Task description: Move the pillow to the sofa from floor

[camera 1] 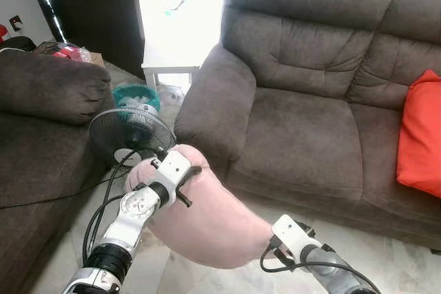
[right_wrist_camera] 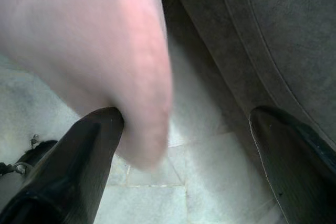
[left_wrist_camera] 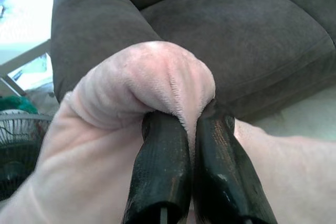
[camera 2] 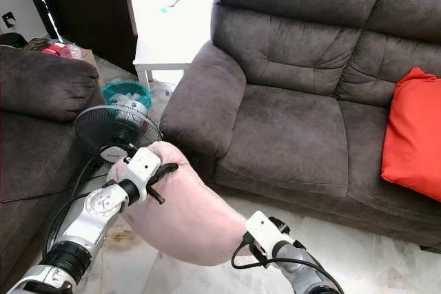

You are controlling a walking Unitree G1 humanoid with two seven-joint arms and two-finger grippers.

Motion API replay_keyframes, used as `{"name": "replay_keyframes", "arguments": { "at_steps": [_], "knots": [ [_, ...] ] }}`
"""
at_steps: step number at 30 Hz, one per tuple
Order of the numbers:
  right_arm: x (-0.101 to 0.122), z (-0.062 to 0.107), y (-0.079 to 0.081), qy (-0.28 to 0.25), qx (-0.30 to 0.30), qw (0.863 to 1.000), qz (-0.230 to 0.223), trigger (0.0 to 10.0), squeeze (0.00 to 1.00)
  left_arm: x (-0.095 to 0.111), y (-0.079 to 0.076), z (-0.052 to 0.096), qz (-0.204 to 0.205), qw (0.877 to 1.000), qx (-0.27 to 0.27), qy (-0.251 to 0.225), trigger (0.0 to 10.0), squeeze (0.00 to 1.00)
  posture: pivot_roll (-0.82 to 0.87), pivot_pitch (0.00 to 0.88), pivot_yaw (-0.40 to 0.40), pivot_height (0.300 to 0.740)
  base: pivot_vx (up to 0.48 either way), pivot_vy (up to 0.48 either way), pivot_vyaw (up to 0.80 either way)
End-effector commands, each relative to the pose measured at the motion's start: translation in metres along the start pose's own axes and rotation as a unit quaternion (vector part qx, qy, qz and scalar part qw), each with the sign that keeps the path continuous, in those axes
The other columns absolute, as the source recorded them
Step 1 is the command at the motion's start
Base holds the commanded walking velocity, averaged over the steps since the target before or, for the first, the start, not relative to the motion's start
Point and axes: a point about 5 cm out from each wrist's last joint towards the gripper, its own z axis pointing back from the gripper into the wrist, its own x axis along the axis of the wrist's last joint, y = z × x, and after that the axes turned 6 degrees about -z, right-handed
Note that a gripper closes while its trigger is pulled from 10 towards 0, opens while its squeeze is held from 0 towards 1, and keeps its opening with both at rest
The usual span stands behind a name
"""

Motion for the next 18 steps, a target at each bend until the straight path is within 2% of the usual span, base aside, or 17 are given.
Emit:
{"name": "replay_keyframes", "arguments": {
  "at_steps": [1, 11, 18],
  "knots": [
    [-0.008, 0.001, -0.001, 0.017, -0.003, 1.0, -0.001, 10.0, 0.0, 0.037, 0.012, -0.008, -0.021, 0.997, 0.01, -0.072, 10.0, 0.0, 0.09, 0.0, -0.077, 0.74, 0.0, 0.0, 0.0],
    [-0.014, 0.0, 0.009, 0.044, 0.03, 0.999, -0.002, 10.0, 0.0, 0.04, 0.008, -0.01, -0.016, 0.997, 0.004, -0.077, 10.0, 0.0, 0.09, 0.004, -0.08, 0.74, 0.0, 0.0, 0.0],
    [-0.018, 0.001, 0.007, 0.051, 0.028, 0.998, -0.003, 10.0, 0.0, 0.039, 0.007, -0.011, -0.013, 0.997, 0.001, -0.072, 10.0, 0.0, 0.09, 0.019, -0.084, 0.74, 0.0, 0.0, 0.0]
  ]
}}
